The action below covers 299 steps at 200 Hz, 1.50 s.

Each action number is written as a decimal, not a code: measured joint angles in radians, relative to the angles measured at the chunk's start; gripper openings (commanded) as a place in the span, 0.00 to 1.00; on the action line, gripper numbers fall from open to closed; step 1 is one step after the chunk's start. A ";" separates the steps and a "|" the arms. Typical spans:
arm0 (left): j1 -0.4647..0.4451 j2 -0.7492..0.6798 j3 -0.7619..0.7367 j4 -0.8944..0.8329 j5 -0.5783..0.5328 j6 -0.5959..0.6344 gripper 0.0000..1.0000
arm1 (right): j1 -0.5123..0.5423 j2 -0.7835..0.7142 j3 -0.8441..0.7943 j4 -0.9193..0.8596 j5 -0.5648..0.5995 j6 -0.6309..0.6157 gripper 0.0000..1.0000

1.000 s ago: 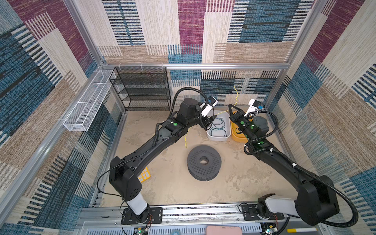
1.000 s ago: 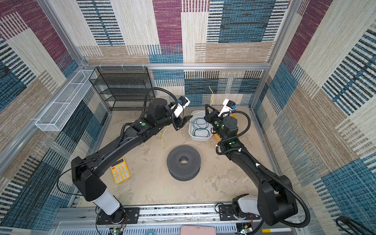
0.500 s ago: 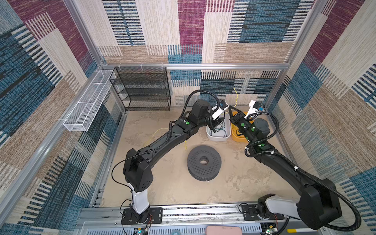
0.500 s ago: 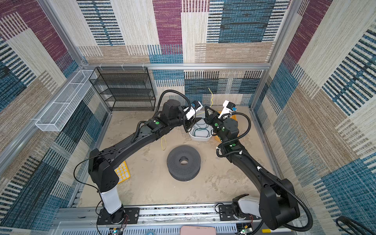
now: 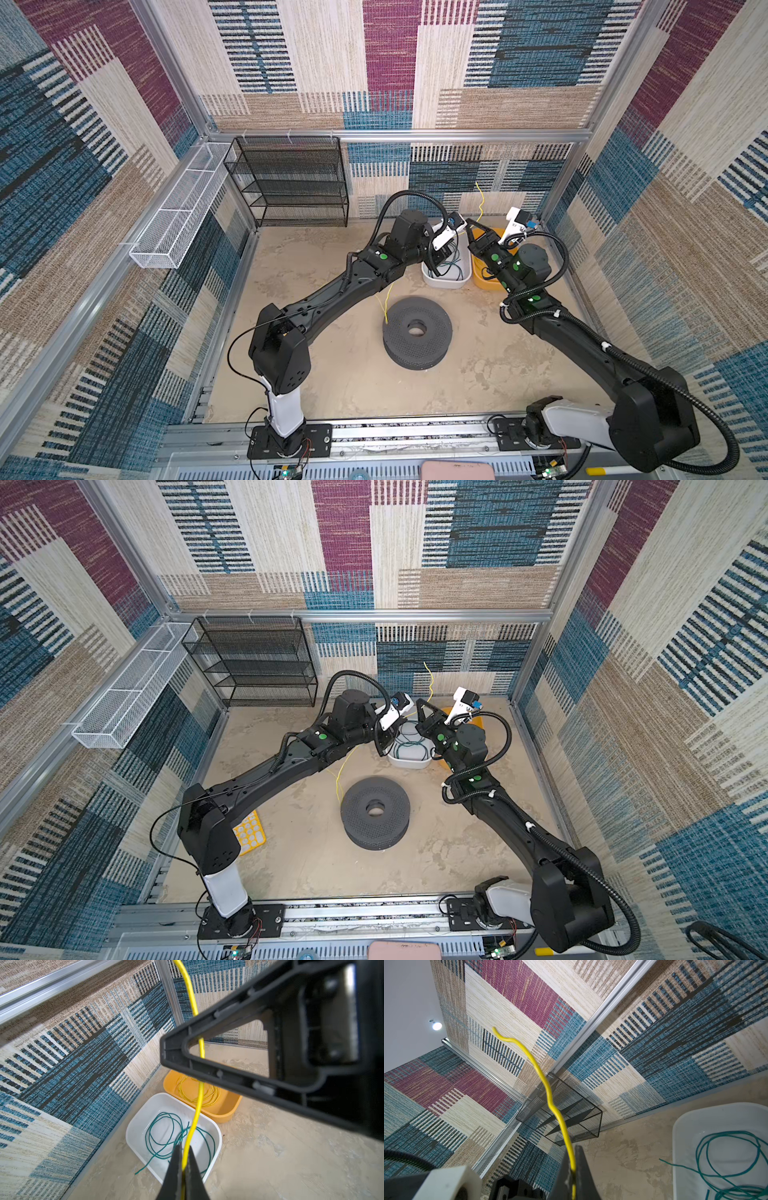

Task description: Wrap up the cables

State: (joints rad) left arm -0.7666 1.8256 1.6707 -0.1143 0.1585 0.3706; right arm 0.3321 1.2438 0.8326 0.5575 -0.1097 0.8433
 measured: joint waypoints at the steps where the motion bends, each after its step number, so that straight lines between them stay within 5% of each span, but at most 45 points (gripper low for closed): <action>1: 0.000 0.000 -0.002 0.002 -0.001 0.000 0.00 | 0.000 0.000 0.000 0.000 -0.001 0.000 0.15; 25: 0.000 -0.006 -0.027 0.022 -0.018 0.008 0.00 | 0.000 -0.010 -0.002 -0.004 -0.011 0.009 0.40; 109: -0.004 -0.050 -0.124 0.018 -0.042 0.122 0.00 | 0.002 -0.168 0.122 -0.294 0.006 -0.222 0.42; 191: -0.008 -0.091 -0.148 -0.053 -0.181 0.242 0.00 | 0.002 0.027 0.510 -0.682 0.050 -0.523 0.49; 284: -0.008 -0.101 -0.143 -0.137 -0.208 0.294 0.00 | 0.016 0.094 0.573 -0.811 0.006 -0.616 0.50; 299: -0.008 -0.101 -0.142 -0.138 -0.208 0.295 0.00 | 0.019 0.107 0.575 -0.818 0.008 -0.620 0.39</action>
State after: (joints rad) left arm -0.7750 1.7245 1.5284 -0.2520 -0.0498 0.6659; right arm 0.3515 1.3510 1.4075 -0.2604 -0.1017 0.2237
